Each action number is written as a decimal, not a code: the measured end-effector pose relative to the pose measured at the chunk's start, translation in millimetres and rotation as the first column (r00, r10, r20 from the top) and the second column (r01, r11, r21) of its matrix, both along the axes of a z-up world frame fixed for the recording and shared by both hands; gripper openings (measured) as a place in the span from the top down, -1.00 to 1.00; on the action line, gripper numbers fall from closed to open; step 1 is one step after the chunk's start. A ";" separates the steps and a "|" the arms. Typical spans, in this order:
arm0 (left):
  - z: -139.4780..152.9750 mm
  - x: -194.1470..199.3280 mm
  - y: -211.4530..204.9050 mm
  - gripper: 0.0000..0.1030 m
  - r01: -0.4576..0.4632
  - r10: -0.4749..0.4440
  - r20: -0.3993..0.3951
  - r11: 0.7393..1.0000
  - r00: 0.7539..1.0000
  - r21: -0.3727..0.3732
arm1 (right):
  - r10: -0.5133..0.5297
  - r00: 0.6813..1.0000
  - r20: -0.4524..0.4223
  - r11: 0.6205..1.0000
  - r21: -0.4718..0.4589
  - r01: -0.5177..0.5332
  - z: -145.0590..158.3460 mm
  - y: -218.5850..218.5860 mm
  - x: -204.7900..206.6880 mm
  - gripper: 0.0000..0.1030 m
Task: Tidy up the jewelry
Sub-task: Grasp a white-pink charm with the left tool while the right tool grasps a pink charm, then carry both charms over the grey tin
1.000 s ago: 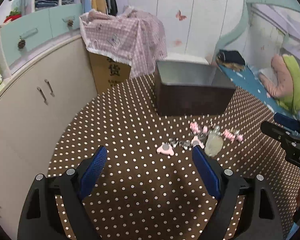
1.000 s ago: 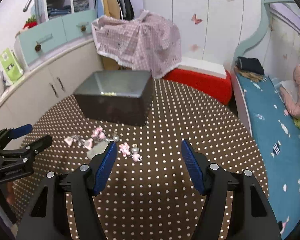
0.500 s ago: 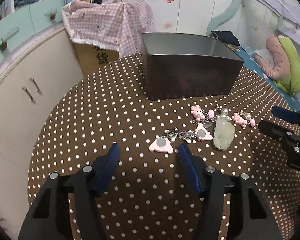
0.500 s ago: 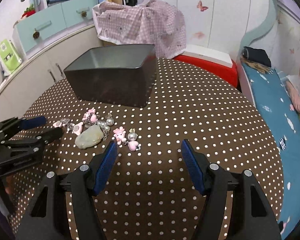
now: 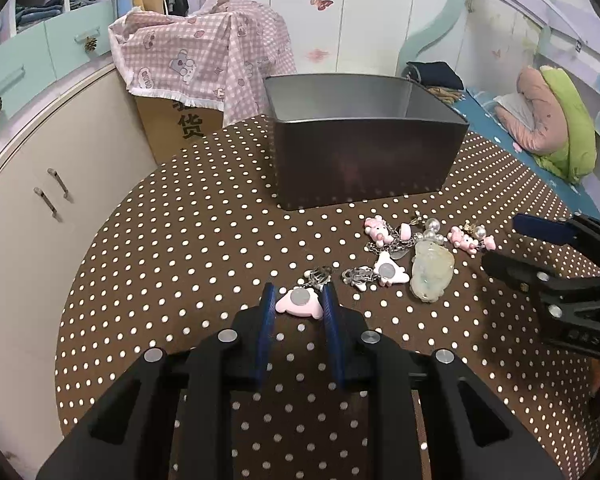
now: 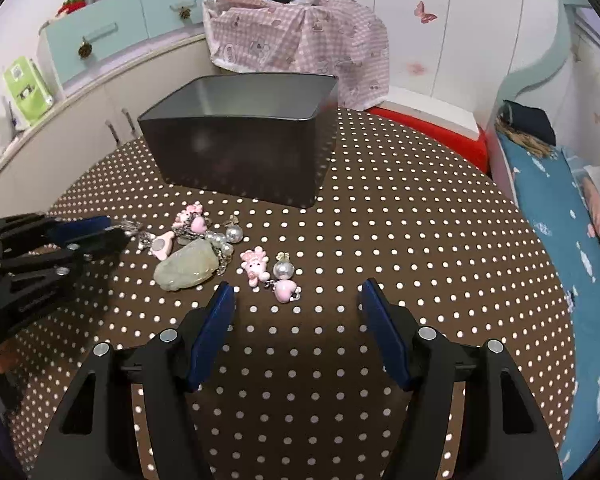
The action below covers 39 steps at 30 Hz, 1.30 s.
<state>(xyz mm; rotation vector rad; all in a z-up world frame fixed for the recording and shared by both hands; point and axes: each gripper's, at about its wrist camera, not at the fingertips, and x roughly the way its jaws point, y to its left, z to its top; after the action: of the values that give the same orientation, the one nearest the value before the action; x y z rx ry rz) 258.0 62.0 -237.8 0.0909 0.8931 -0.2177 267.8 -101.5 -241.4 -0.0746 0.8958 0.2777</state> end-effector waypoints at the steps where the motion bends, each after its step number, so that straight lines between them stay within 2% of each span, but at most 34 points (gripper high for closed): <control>1: 2.7 -1.5 2.7 0.58 -0.004 0.004 0.005 1.000 1.000 -0.012 | 0.002 1.000 0.001 1.000 0.003 -0.002 0.6 0.4 1.5 -0.09; 6: 12.3 -10.9 9.9 0.57 -0.008 0.009 0.022 0.999 1.000 -0.043 | 0.027 1.000 -0.010 1.000 0.001 -0.027 2.0 2.6 6.8 0.11; 12: 18.8 -15.6 14.5 0.58 -0.006 0.009 0.026 0.996 1.000 -0.088 | 0.061 0.998 -0.030 0.998 -0.009 -0.062 -3.1 7.6 4.2 0.52; 13: 19.3 -15.5 15.7 0.58 -0.009 0.011 0.024 0.996 1.000 -0.094 | 0.064 0.997 -0.030 0.998 -0.005 -0.065 -3.0 7.5 3.0 0.69; 14: 19.9 -15.2 15.9 0.58 -0.012 0.014 0.024 0.995 1.000 -0.098 | 0.070 0.997 -0.032 0.998 -0.001 -0.070 -2.5 8.3 2.1 0.75; 20: 28.3 -19.7 14.8 0.58 -0.004 0.008 0.037 0.993 0.999 -0.122 | 0.067 0.998 -0.005 0.998 -0.001 -0.067 6.6 4.9 -14.1 0.75; 29: 63.4 -24.6 8.0 0.58 0.065 -0.048 0.093 0.978 0.995 -0.199 | 0.068 0.993 0.096 0.997 0.025 -0.070 57.8 -7.2 -34.5 0.75; 35: 100.8 -5.4 0.4 0.57 0.132 -0.098 0.148 0.961 0.984 -0.243 | 0.065 0.984 0.169 0.996 0.045 -0.074 97.5 -11.9 -22.5 0.75; 39: 115.8 22.2 -3.2 0.58 0.140 -0.105 0.146 0.957 0.984 -0.256 | 0.061 0.980 0.192 0.994 0.077 -0.077 117.0 -11.1 -0.7 0.75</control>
<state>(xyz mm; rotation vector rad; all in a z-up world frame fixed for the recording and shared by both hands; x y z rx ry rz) 280.2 58.8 -122.0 -0.0884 0.7212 -0.4409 267.1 -112.6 -124.5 -0.0528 0.6923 0.3665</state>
